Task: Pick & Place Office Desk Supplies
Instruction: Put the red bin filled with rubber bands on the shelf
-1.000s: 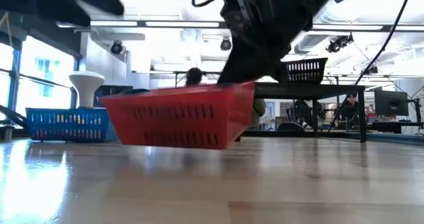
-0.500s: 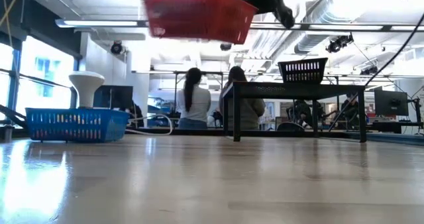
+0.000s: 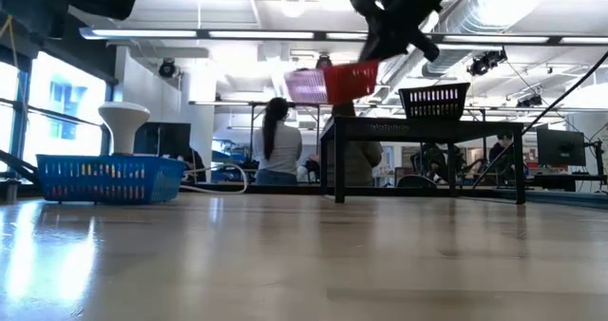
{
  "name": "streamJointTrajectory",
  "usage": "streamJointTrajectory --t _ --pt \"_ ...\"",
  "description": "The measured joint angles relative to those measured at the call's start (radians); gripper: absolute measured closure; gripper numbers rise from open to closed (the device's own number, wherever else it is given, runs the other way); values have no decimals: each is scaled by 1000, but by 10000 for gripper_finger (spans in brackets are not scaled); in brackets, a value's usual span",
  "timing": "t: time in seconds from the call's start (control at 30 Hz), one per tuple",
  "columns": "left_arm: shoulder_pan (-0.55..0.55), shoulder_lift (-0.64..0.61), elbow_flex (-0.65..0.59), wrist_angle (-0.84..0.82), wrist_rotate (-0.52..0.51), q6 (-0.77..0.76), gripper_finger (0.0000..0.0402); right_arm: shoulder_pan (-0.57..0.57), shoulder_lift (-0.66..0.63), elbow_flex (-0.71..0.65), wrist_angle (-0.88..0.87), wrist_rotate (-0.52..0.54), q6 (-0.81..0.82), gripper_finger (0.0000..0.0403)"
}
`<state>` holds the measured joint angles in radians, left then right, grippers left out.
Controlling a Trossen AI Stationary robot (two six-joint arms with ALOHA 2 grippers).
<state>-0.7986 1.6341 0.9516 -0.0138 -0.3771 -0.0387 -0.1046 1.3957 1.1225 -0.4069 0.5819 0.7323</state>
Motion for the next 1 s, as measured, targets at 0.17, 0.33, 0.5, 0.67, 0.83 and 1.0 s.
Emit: streamJointTrajectory --t 0.17,0.33,0.5,0.67,0.83,1.0 --pt "0 0 0 -29 15 -19 268 -38 2 0 -65 65 20 399" --pt "0 0 0 -37 15 -21 268 -57 2 0 -117 86 63 399" --pt "0 0 0 -37 15 -22 268 -62 2 0 -194 137 141 399" --pt "0 0 0 -37 15 -26 268 -61 2 0 -253 149 186 399" --pt "0 0 0 -37 20 -34 268 -45 2 0 -263 155 192 399" --pt "0 0 -1 -37 51 -37 268 -30 2 0 -298 180 231 399"
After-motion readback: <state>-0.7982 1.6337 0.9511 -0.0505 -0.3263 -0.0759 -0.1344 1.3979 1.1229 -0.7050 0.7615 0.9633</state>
